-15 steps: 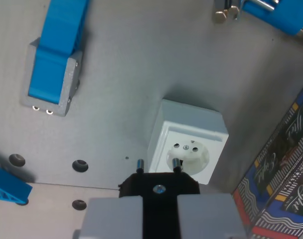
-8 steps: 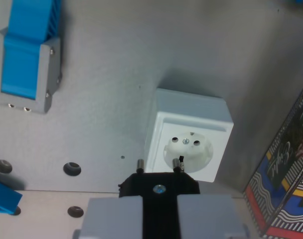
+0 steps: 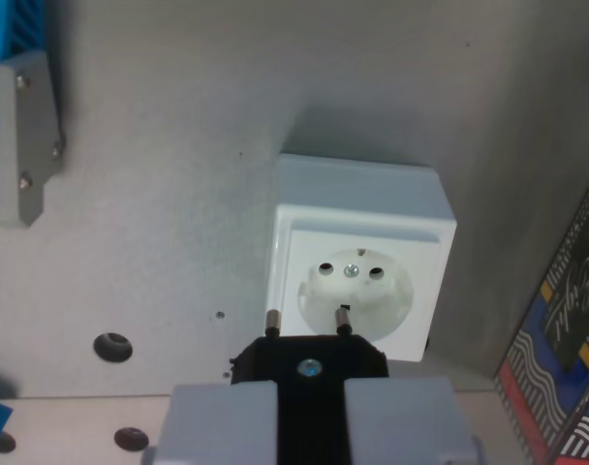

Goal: Move above the white socket

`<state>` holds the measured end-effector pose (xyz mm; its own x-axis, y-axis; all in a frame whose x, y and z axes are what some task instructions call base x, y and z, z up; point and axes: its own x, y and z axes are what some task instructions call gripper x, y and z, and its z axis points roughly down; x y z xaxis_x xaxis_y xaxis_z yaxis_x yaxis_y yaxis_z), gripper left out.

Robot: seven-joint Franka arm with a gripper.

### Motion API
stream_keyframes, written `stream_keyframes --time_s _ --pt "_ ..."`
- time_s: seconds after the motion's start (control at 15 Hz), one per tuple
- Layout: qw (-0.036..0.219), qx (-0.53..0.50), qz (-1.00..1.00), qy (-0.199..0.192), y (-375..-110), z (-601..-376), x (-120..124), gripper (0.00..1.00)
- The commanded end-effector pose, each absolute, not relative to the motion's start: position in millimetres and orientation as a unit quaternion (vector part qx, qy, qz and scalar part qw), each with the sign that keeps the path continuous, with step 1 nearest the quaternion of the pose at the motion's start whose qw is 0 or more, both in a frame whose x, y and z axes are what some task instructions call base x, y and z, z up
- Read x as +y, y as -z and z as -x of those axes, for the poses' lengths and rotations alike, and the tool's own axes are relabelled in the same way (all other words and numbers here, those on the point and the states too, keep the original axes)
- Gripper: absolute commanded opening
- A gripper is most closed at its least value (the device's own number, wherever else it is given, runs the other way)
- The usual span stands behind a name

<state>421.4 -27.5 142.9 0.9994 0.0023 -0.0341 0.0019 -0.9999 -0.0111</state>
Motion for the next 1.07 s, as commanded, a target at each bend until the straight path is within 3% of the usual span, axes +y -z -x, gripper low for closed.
stream_keyframes --time_s 0.07,1.07 --pt "0.019 0.055 0.998 0.030 -129.1 -415.3 -32.6 0.00" --pt "0.024 0.058 0.998 0.032 -104.2 -396.3 -43.9 0.00"
